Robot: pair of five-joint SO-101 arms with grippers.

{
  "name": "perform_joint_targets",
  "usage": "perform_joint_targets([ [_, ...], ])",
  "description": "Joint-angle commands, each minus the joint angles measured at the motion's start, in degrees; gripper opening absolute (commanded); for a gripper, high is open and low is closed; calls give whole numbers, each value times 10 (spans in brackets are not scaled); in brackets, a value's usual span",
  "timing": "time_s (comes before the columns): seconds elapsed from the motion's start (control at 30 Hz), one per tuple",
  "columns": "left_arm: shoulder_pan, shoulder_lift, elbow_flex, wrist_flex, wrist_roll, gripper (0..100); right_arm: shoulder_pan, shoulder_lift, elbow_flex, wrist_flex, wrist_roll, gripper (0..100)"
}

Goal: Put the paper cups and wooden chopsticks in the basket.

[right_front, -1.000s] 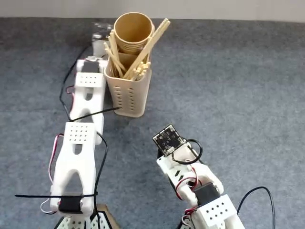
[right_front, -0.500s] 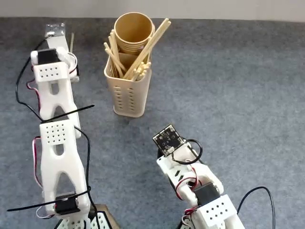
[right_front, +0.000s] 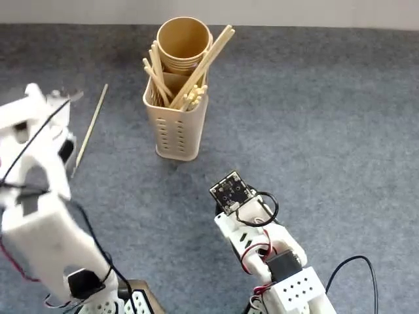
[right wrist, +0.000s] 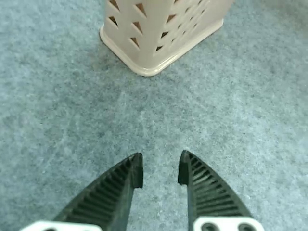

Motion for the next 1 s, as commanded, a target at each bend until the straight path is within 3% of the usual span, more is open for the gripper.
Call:
perform_joint_targets([
  [0.0,-47,-191,276,-192,-30,11,-5,-4,-1,-10,7,139],
  [0.13,-56,-268,327,-287,-27,104,-5,-3,-1,-10,7,139],
  [0.23,-39,-283,298,-333,-2,213,-5,-3,-1,-10,7,139],
  [0.3,-19,-270,255,-345,15,223,-5,-3,-1,-10,7,139],
  [0.53,70,-83,-21,-258,25,179,-5,-3,-1,-10,7,139],
  [0.97,79,422,-589,-92,38,173,-5,-3,-1,-10,9,139],
])
